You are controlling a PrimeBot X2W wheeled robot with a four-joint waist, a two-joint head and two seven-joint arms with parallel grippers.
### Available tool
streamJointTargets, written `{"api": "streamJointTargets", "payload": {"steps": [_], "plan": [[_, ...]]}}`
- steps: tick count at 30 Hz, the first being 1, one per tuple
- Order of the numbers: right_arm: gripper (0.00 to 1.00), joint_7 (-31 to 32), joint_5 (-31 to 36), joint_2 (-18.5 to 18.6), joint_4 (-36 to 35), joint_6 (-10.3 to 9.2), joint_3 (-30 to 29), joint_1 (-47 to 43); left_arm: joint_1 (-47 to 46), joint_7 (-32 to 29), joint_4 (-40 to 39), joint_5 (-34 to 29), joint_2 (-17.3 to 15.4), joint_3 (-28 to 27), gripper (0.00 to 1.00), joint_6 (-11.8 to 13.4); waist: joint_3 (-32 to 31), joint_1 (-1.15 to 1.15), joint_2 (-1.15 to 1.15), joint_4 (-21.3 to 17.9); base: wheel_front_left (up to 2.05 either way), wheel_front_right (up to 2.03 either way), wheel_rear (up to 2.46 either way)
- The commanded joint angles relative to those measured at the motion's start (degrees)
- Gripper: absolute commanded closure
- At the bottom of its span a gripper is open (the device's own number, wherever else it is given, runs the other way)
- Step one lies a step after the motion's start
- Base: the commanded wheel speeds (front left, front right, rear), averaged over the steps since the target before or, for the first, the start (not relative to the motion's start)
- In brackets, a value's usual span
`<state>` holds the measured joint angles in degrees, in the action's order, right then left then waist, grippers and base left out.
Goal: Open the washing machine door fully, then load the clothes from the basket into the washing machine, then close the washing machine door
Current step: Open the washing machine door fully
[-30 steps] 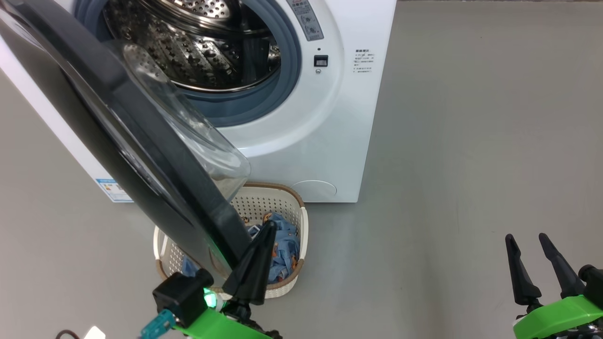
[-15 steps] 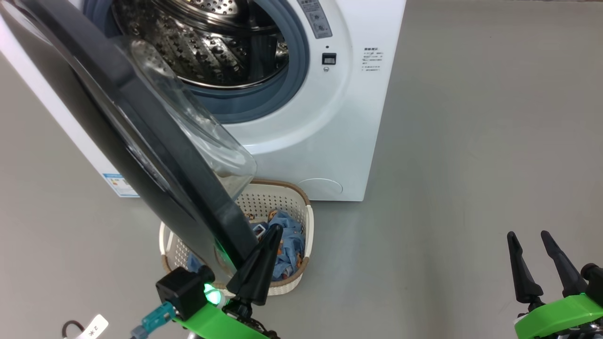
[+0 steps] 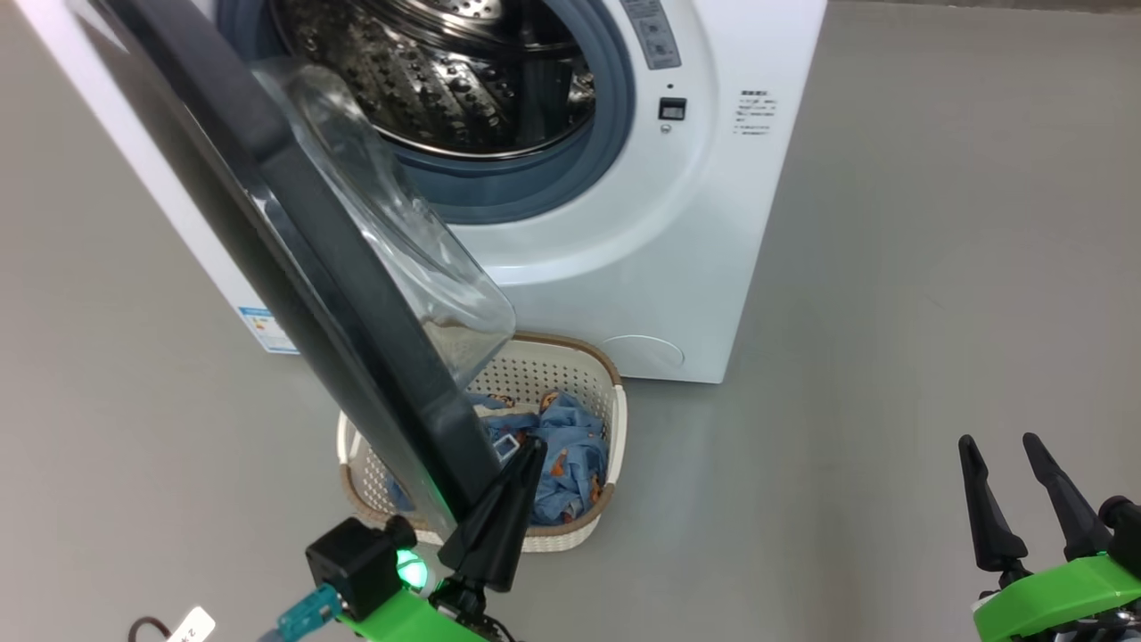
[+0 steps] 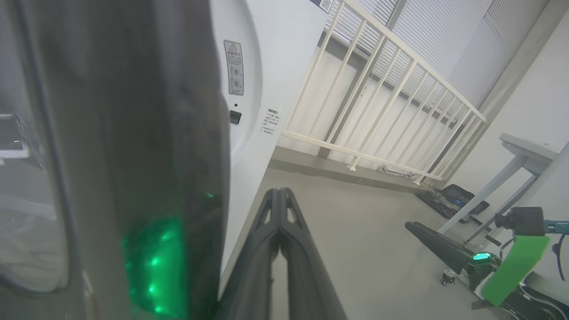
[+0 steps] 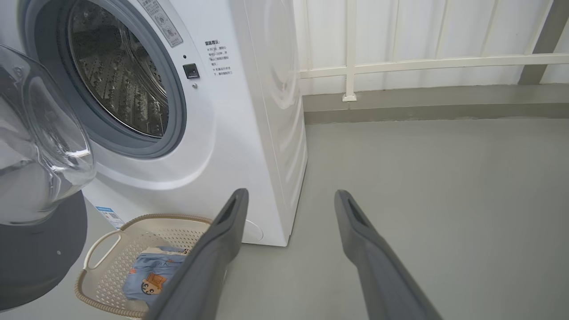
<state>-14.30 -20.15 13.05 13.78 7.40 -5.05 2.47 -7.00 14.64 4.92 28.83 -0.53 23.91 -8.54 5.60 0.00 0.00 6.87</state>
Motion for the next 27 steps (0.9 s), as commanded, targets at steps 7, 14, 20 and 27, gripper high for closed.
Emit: {"api": "streamJointTargets", "payload": {"steps": [7, 14, 20, 27], "plan": [[0.0, -0.7, 0.82, 1.51, -1.47, 0.09, 0.97, 0.36, 1.12, 0.36, -0.44, -0.97, -2.35, -5.84, 1.0, 1.22, -0.74, 0.0, 0.0, 3.32, 0.0, 0.0, 0.0], [0.0, -0.7, 0.78, 1.61, -1.53, 0.09, 1.48, -0.01, 2.8, 0.36, -1.57, -2.23, -2.35, -6.48, 1.0, 1.35, -0.98, 0.0, 0.0, 6.74, 0.0, 0.0, 0.0], [0.0, -0.7, 1.03, 1.39, -1.65, 0.09, 1.5, -0.24, 4.85, 0.36, -3.65, -3.8, -2.35, -7.15, 1.0, 2.84, -0.8, 0.0, 0.0, 10.17, 0.0, 0.0, 0.0], [0.0, -0.7, 1.12, 1.22, -1.37, 0.09, 1.86, -0.36, 6.83, 0.36, -4.45, -5.61, -2.35, -9.53, 1.0, 3.98, -1.24, 0.0, 0.0, 13.27, 0.0, 0.0, 0.0]]}}
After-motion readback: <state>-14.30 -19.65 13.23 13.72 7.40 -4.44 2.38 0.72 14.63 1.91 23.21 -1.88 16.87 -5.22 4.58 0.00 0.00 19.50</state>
